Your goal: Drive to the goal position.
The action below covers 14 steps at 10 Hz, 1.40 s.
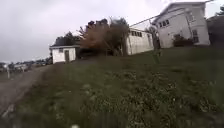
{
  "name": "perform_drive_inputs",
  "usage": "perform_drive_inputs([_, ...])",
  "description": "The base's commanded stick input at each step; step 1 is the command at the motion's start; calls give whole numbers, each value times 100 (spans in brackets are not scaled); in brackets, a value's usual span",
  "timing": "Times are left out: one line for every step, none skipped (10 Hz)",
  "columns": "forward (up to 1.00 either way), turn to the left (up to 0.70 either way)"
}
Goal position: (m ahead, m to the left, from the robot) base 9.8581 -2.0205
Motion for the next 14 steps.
perform_drive_inputs([70,1])
perform_drive_inputs([70,1])
perform_drive_inputs([70,1])
perform_drive_inputs([70,1])
perform_drive_inputs([70,1])
perform_drive_inputs([70,1])
perform_drive_inputs([70,1])
perform_drive_inputs([70,1])
perform_drive_inputs([70,1])
perform_drive_inputs([70,1])
perform_drive_inputs([70,1])
perform_drive_inputs([70,1])
perform_drive_inputs([70,1])
perform_drive_inputs([70,1])
